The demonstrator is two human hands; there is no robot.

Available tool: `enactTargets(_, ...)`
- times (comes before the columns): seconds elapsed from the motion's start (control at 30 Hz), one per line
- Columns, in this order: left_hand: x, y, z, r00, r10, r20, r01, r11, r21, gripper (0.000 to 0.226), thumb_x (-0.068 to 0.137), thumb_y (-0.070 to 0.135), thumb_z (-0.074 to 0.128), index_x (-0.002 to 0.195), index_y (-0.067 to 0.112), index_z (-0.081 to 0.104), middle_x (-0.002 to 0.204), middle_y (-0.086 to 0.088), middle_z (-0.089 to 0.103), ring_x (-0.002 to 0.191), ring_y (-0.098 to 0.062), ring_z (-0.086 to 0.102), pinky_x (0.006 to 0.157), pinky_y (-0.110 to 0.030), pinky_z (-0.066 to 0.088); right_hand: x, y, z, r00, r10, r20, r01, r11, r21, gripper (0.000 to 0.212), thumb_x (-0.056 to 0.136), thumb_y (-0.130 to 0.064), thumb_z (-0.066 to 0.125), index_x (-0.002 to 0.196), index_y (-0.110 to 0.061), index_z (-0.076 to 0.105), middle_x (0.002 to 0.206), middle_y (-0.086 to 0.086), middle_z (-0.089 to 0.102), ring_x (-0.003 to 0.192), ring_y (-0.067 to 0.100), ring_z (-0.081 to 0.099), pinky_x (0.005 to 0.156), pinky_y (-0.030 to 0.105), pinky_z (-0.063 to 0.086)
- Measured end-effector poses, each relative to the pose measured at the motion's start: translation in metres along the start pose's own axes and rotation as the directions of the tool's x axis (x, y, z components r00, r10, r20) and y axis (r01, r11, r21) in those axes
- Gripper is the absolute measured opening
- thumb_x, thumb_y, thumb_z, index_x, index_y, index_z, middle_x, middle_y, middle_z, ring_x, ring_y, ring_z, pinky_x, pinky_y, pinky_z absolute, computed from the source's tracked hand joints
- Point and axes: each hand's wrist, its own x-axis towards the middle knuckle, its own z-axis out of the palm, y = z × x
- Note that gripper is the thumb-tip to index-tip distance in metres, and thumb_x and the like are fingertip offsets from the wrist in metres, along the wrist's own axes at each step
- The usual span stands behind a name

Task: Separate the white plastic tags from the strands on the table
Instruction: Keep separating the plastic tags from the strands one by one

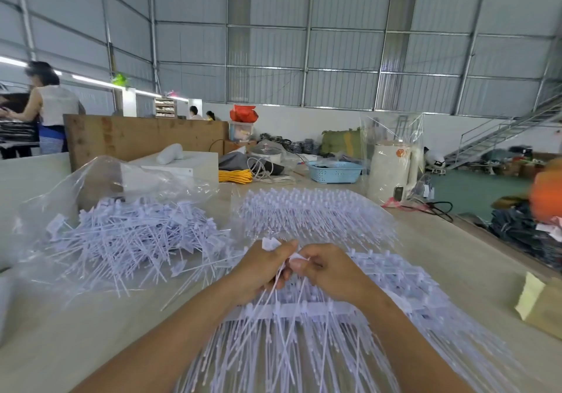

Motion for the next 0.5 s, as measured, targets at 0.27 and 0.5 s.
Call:
enactTargets(0.27, -0.0021, 0.0020, 0.0030, 0.992, -0.089, -0.084, 0.102, 0.980, 0.173, 0.042, 0.097, 0.037, 0.050, 0.064, 0.011, 0.053, 0.045, -0.004, 0.051, 0.032, -0.012, 0.043, 0.035, -0.014, 0.027, -0.0007, -0.0033, 0.0033, 0.979, -0.126, -0.160, 0.020, 0.841, -0.540, 0.019, 0.089, -0.044, 0.057, 0.103, -0.035, 0.065, 0.097, -0.004, 0.069, 0.093, 0.018, 0.062, 0.066, 0.025, 0.037)
enactTargets(0.5, -0.0042, 0.0098, -0.0011, 0.943, -0.331, 0.031, 0.332, 0.942, -0.052, 0.027, 0.092, 0.020, 0.058, 0.069, 0.009, 0.051, 0.045, -0.001, 0.049, 0.028, -0.007, 0.039, 0.028, -0.011, 0.019, -0.0008, -0.0034, 0.0022, 0.961, -0.259, -0.100, 0.122, 0.718, -0.686, 0.018, 0.092, -0.038, 0.052, 0.106, -0.032, 0.062, 0.096, -0.001, 0.066, 0.092, 0.022, 0.062, 0.066, 0.025, 0.034)
